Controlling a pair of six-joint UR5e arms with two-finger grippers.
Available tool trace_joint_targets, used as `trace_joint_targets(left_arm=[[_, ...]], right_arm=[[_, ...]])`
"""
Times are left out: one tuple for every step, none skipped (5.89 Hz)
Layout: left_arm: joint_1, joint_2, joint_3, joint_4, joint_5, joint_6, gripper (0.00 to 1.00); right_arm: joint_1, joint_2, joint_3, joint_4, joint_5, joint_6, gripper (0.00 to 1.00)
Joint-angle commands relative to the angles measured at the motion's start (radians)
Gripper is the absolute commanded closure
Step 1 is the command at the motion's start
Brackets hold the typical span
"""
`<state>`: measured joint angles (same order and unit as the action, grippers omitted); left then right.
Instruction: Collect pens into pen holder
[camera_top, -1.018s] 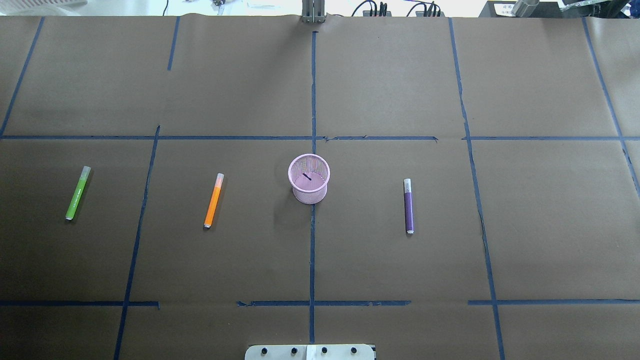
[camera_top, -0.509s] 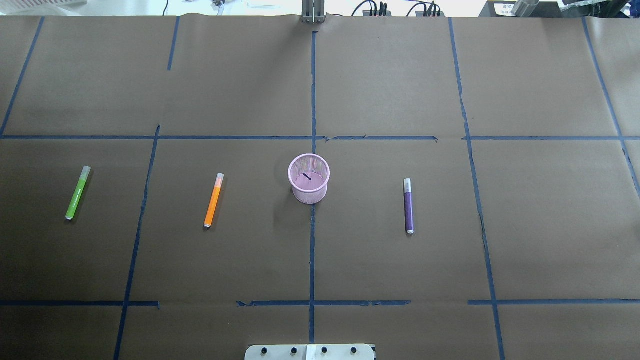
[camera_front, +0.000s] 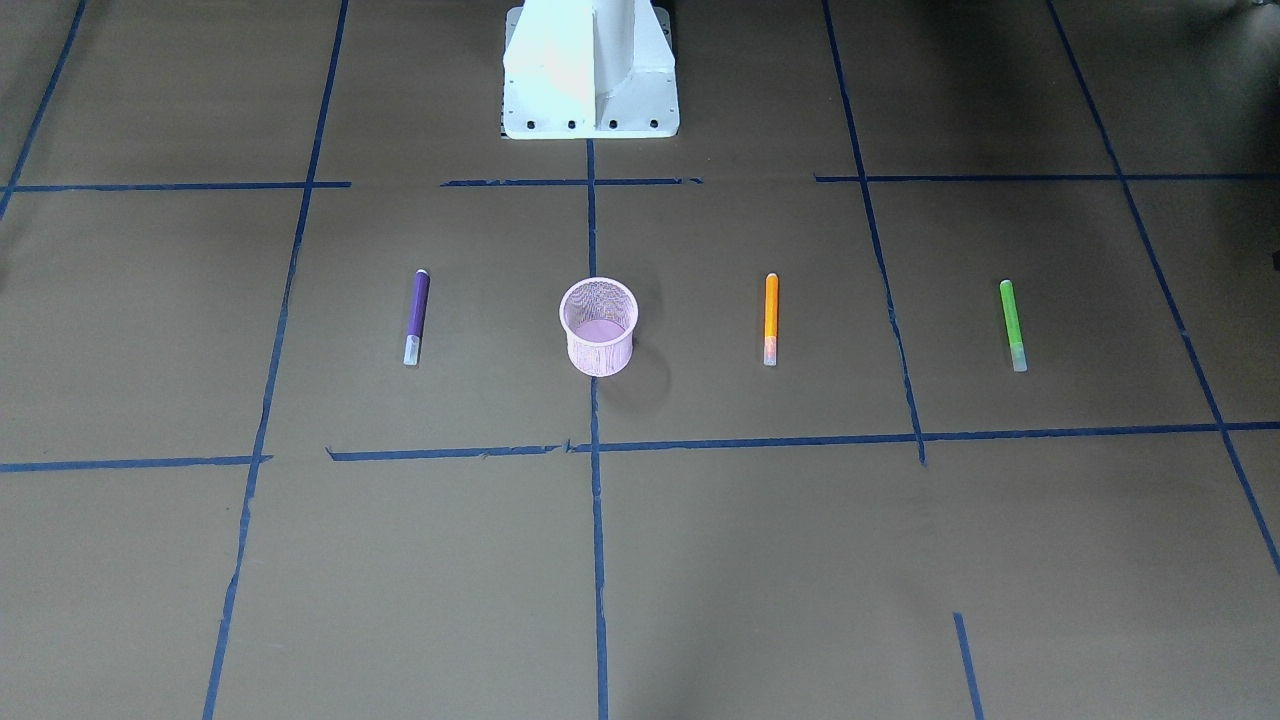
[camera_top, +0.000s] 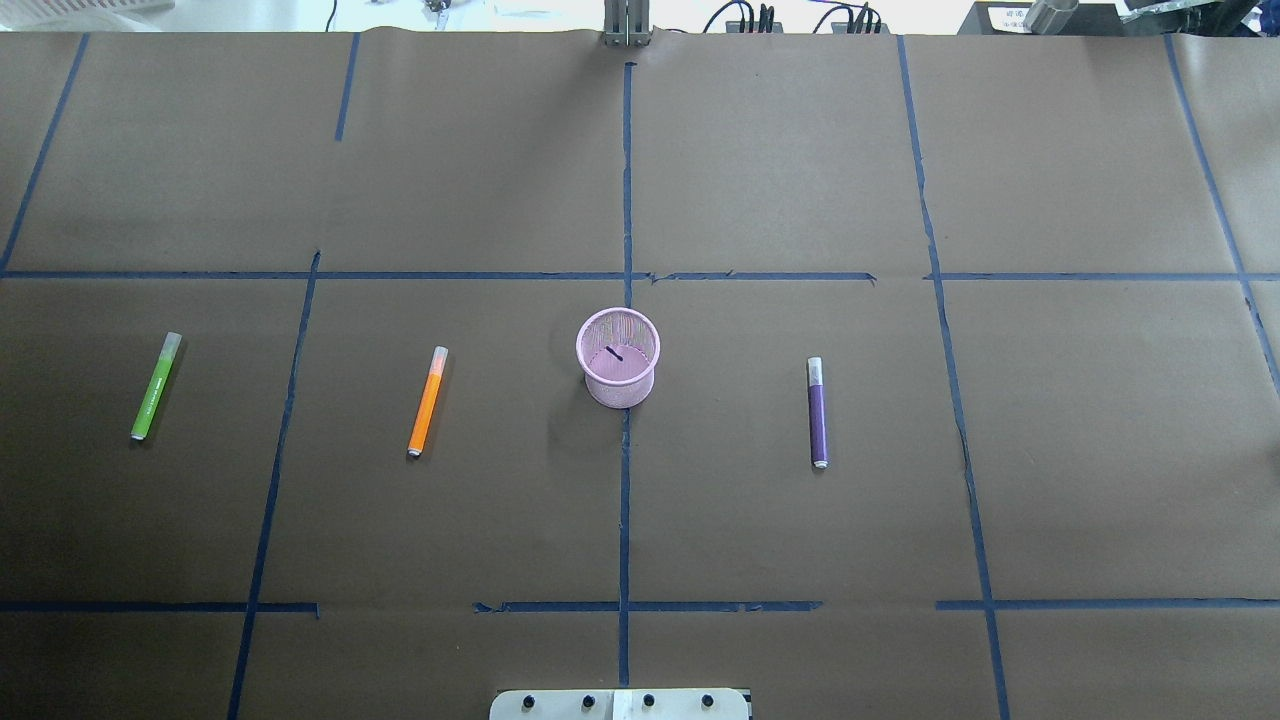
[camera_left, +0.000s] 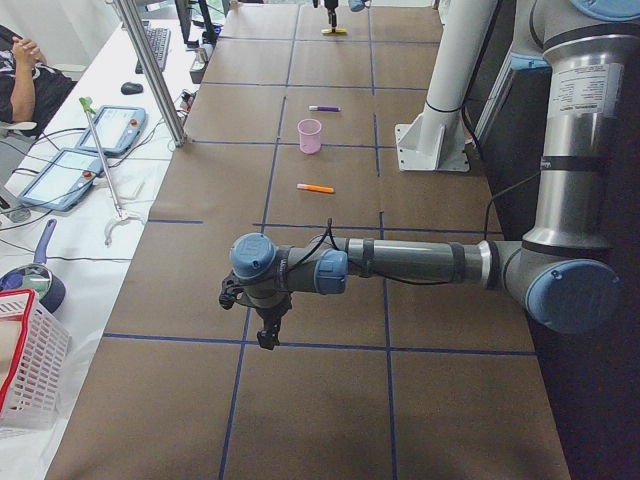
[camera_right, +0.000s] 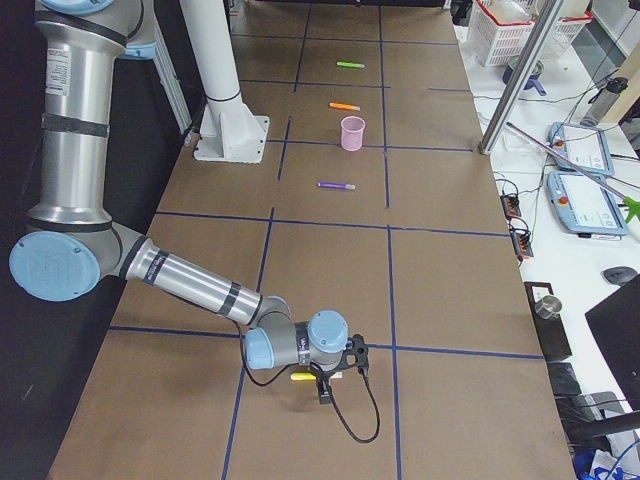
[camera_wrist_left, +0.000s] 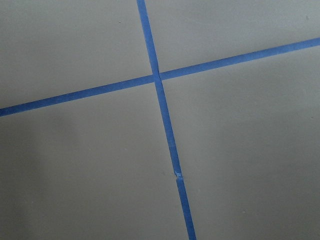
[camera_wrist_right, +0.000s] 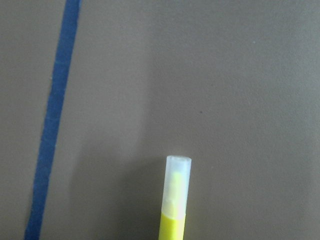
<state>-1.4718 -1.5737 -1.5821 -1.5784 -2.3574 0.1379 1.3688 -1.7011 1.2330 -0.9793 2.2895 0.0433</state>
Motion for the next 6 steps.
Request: trace_joint_targets(left_arm=[[0.083, -0.043, -0.001, 0.0, -0.002, -0.111, 0.0], [0.137, -0.087, -0.001, -0.015, 0.0, -0.212, 0.0], [0.21, -0.104, 0.001, -0.1, 0.001, -0.354, 0.0], [0.279, -0.136, 0.002, -0.2, 0.001, -0.503, 0.0], [0.345, -0.193, 0.008, -0.236, 0.007, -0.579, 0.0], [0.397, -0.206, 0.014, -0.238, 0.01, -0.578, 0.0]], right_arm=[[-0.002, 0.004, -0.003, 0.001, 0.001, 0.001, 0.0], [-0.004, 0.004, -0.003, 0.001, 0.004, 0.003, 0.0], [-0.004, 0.006, -0.001, 0.001, 0.004, 0.004, 0.0], [-0.004, 0.011, -0.001, 0.001, 0.005, 0.004, 0.0], [-0.004, 0.011, -0.001, 0.002, 0.004, 0.003, 0.0], [-0.004, 0.014, -0.001, 0.001, 0.004, 0.004, 0.0]])
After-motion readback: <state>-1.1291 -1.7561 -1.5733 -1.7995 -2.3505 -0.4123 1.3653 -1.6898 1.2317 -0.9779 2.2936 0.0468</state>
